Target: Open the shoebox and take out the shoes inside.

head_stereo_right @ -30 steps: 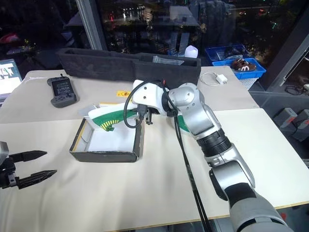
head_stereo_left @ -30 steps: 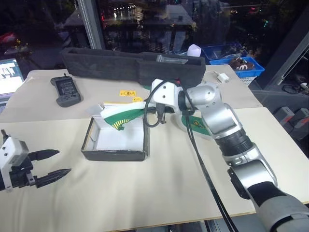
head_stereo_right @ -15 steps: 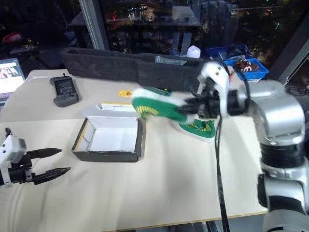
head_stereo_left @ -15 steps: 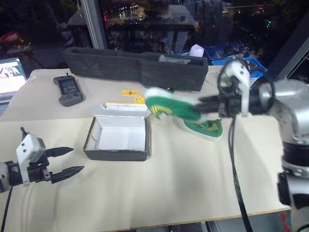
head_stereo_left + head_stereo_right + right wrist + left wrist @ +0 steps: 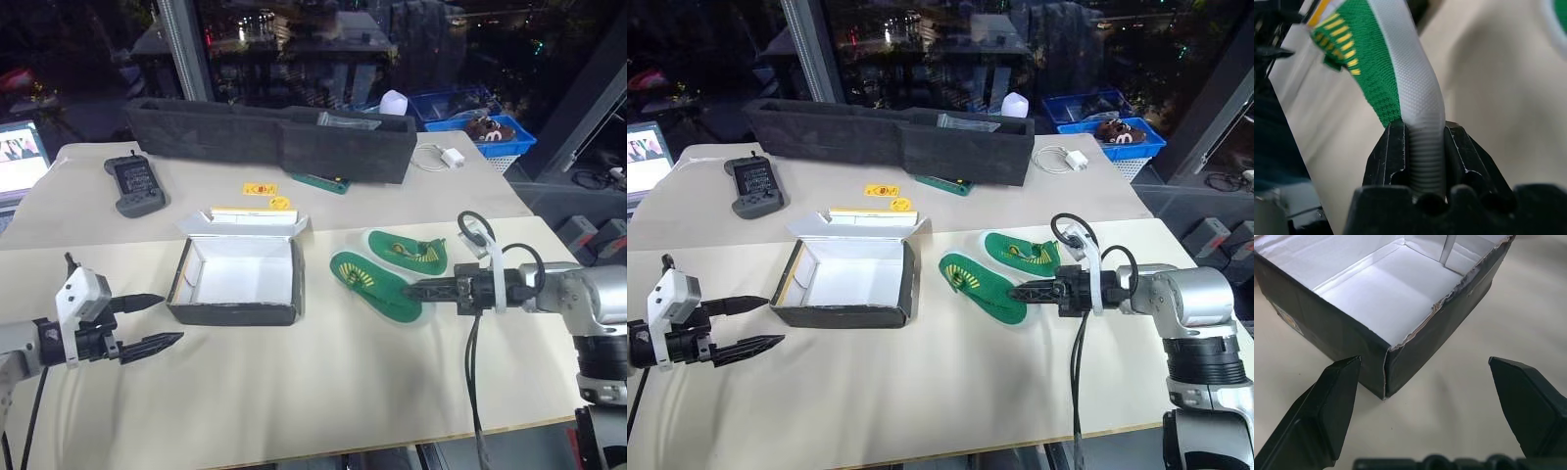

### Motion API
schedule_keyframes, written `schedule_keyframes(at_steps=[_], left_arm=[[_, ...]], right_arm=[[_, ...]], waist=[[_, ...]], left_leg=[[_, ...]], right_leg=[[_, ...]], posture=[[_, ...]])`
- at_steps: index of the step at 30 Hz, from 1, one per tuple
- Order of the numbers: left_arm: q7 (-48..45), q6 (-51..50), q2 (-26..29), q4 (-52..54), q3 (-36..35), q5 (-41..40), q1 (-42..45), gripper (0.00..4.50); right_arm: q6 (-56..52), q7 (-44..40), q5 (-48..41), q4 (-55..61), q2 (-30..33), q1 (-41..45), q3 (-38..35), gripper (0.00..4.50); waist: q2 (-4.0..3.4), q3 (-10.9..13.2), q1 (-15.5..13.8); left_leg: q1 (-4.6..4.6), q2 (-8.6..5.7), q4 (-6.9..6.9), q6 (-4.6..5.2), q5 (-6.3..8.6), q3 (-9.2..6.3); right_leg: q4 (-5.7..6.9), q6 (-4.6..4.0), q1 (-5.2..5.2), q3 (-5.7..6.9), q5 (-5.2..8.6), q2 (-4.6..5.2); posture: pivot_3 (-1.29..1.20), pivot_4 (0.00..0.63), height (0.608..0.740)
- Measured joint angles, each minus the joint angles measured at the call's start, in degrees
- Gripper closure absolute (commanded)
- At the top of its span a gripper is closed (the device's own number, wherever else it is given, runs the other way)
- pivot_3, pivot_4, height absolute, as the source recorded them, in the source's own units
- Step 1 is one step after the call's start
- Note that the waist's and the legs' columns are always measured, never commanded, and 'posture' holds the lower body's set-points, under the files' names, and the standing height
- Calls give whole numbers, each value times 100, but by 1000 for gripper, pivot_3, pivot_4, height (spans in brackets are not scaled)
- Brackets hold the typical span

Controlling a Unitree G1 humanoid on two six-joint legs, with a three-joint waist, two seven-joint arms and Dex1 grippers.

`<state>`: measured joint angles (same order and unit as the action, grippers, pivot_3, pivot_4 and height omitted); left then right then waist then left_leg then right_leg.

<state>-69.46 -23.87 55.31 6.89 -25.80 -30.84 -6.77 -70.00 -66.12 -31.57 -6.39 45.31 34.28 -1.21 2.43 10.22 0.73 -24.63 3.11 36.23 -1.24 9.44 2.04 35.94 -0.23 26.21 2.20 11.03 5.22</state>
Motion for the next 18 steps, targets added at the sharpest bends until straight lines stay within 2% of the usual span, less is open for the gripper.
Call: schedule_keyframes(at_steps=[5,11,16,18], left_arm=[[-3,4,0,-17,6,7,18,0],[5,-2,0,50,0,0,-45,0],[23,-4,-2,119,-7,-2,-109,0],[39,-5,-2,124,-7,-2,-121,0]], right_arm=[[793,-524,408,-1177,115,415,666,3660],[2779,-1423,1455,-3352,88,1136,1668,3660],[3723,-1612,1943,-4434,-122,1579,1913,3660],[3972,-1611,2069,-4716,-195,1701,1937,3660]], waist=[[0,0,2],[8,-6,-43],[30,-21,-139],[31,-21,-140]], left_leg=[[-1,0,-1,2,0,-1],[4,-6,2,1,0,-2],[9,-7,22,-1,1,-3],[19,-8,38,-36,22,-2]], right_leg=[[-1,0,-1,-1,0,-3],[-6,5,-15,1,0,3],[-10,15,-32,0,-4,4],[-15,19,-46,0,-6,10]], posture=[[0,150,738],[0,150,738],[0,150,738],[0,150,738]])
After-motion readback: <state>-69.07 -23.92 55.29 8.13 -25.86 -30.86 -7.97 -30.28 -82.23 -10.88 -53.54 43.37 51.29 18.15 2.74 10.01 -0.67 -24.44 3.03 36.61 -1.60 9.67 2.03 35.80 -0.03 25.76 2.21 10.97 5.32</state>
